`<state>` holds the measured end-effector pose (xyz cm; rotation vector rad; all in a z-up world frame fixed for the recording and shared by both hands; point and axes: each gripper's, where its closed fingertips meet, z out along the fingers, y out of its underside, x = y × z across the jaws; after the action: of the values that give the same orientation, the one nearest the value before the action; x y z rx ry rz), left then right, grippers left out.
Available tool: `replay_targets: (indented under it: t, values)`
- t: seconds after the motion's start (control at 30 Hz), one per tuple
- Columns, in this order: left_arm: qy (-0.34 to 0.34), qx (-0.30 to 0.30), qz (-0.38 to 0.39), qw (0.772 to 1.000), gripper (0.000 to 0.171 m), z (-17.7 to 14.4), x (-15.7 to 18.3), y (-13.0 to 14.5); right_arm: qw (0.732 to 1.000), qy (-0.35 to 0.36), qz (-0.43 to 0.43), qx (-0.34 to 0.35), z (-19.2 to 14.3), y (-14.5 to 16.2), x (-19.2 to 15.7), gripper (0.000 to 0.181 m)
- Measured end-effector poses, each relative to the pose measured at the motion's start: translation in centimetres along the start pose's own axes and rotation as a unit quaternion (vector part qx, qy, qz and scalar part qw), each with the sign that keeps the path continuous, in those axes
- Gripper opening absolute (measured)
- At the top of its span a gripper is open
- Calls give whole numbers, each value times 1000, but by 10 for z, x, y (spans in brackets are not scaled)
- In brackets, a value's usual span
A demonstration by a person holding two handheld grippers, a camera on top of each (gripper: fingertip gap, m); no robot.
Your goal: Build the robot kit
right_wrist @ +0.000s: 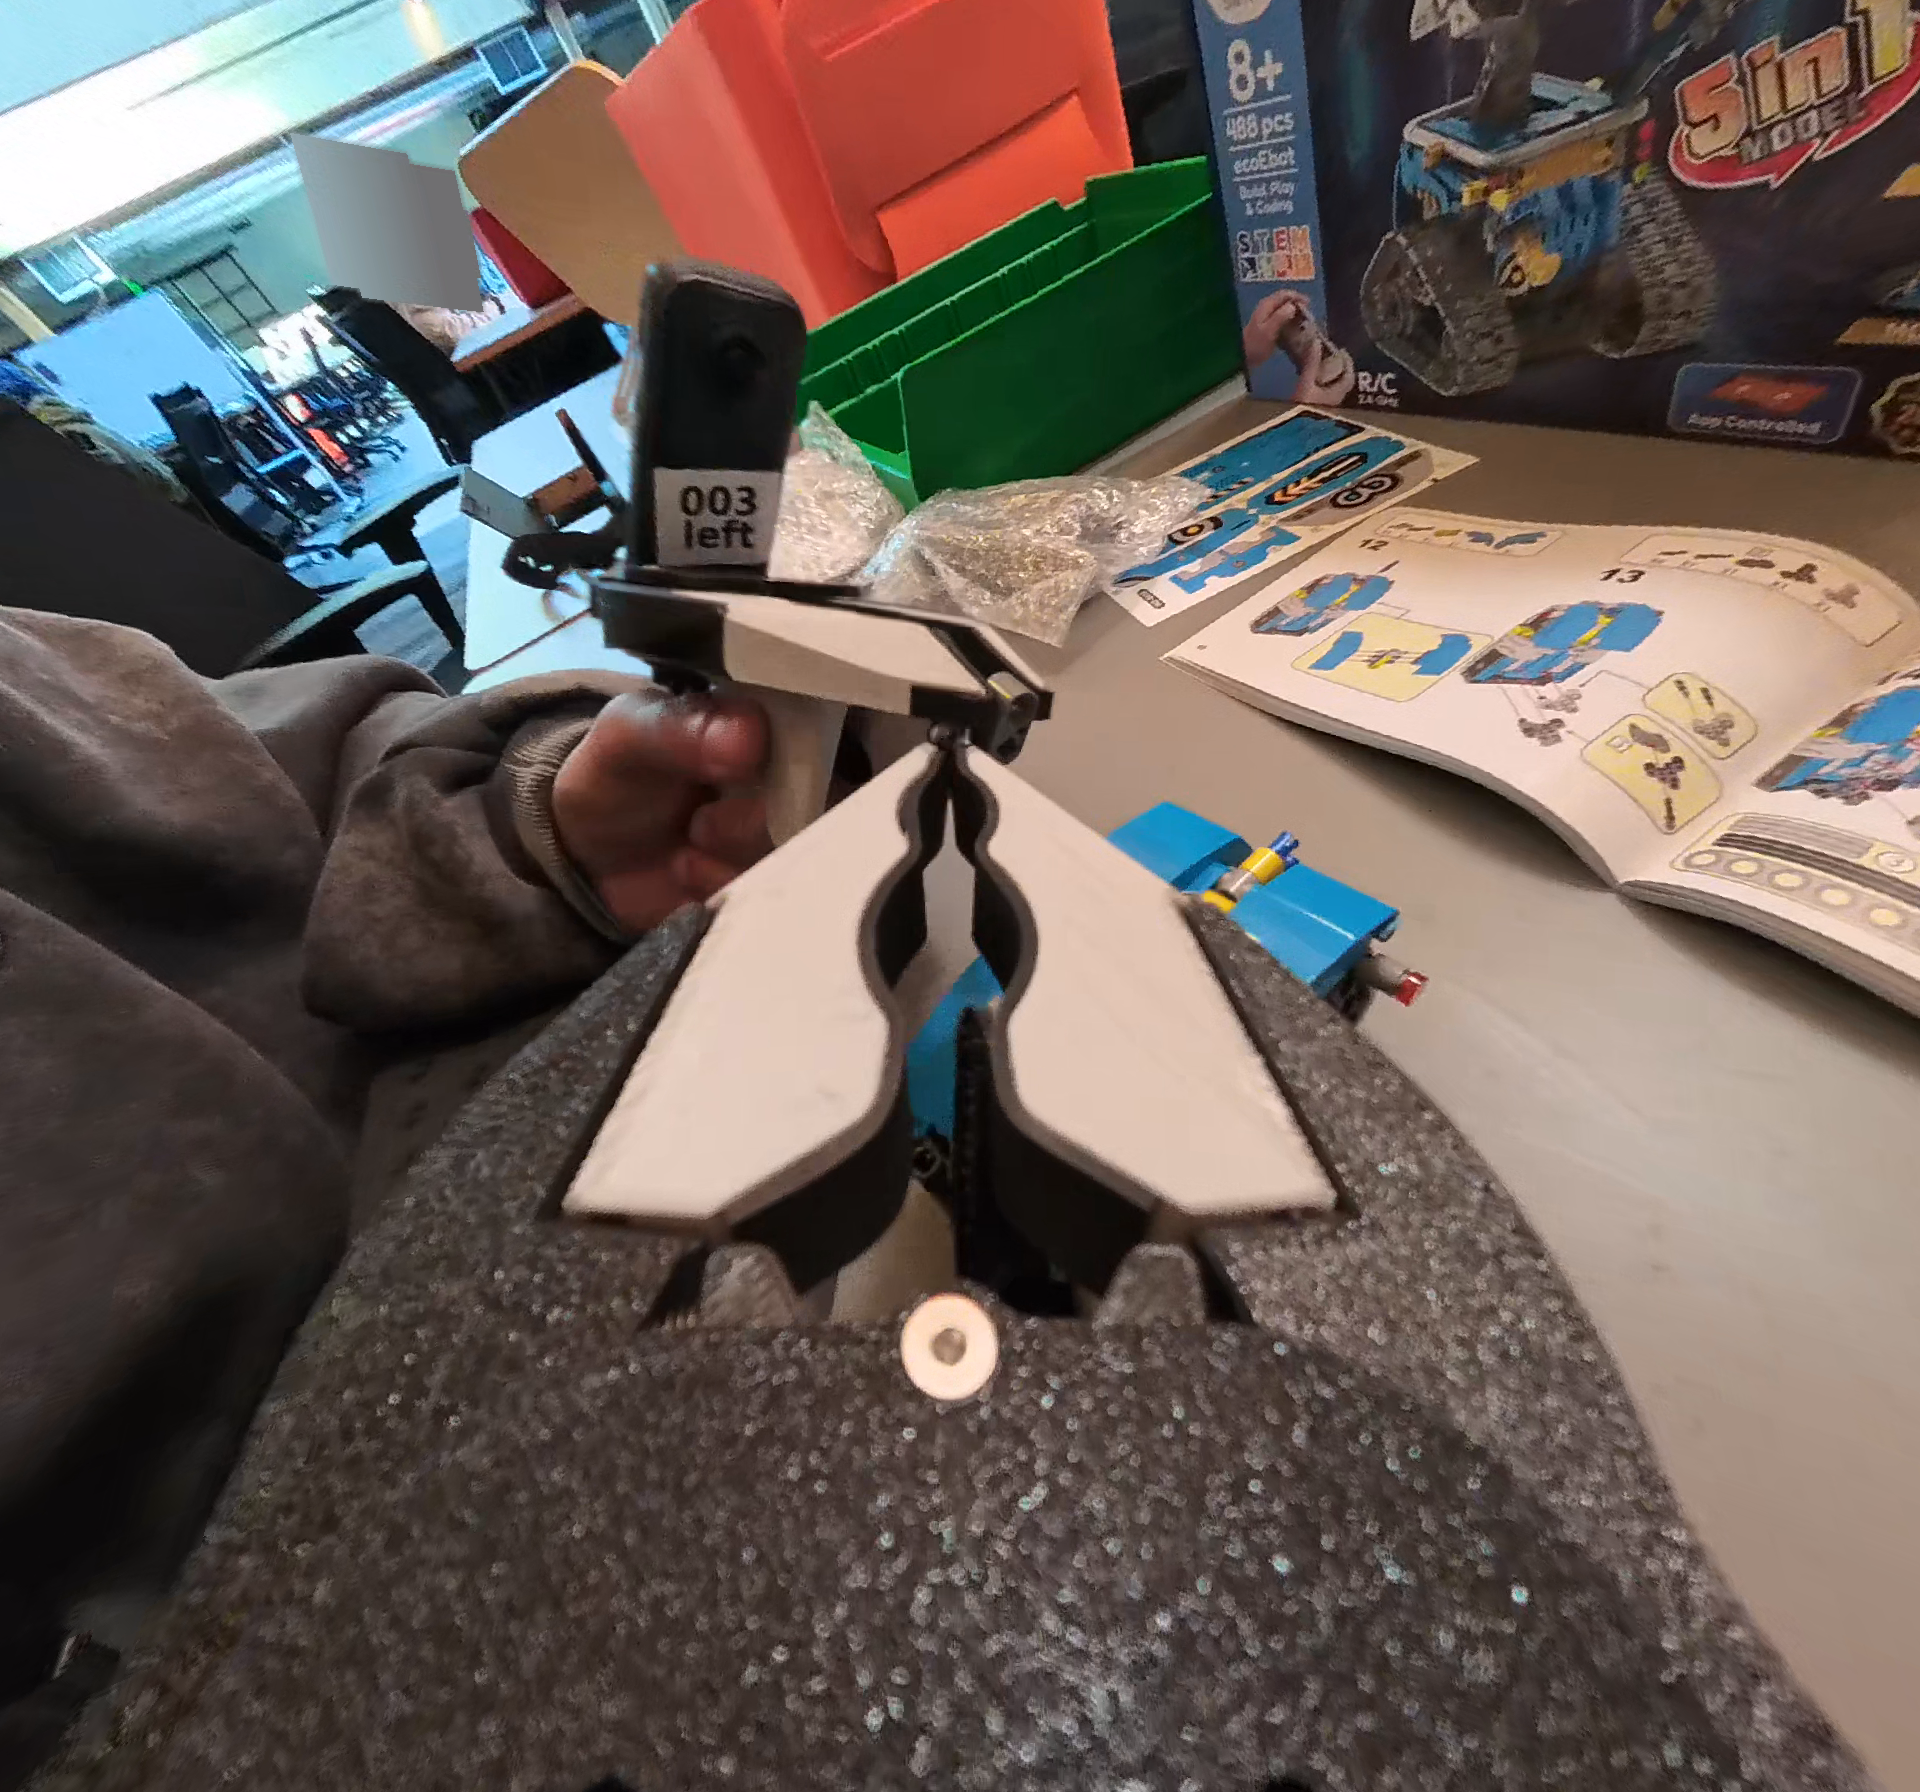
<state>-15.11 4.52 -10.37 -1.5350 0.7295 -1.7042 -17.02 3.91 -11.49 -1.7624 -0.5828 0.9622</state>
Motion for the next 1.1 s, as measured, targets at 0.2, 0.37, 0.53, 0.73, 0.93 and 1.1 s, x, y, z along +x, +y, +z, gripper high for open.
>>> replay_targets:
  t: [0.2, 0.37, 0.53, 0.73, 0.93, 1.1]
  values:
    - [-15, -9, 14, 1000, 7, 0, -5, 2, 1000, -7, 20, 4, -4, 0, 5, 0]
    - [-70, -20, 76, 994, 7, -11, -23, -8, 999, 38, -3, -36, -19, 2, 27, 0]
    - [-184, -57, 195, 962, 7, -57, -69, -45, 988, 51, -57, -137, -21, 26, 34, 3]
    - [-343, -150, 262, 889, 7, -106, -121, -45, 972, 7, -88, -216, 6, 12, 29, 19]
    - [-403, -165, 275, 857, 7, -143, -138, -66, 967, -12, -129, -218, 40, -21, 40, 17]
    - [-406, -140, 249, 868, 7, -152, -142, -74, 971, -30, -97, -218, 45, -7, 45, 15]
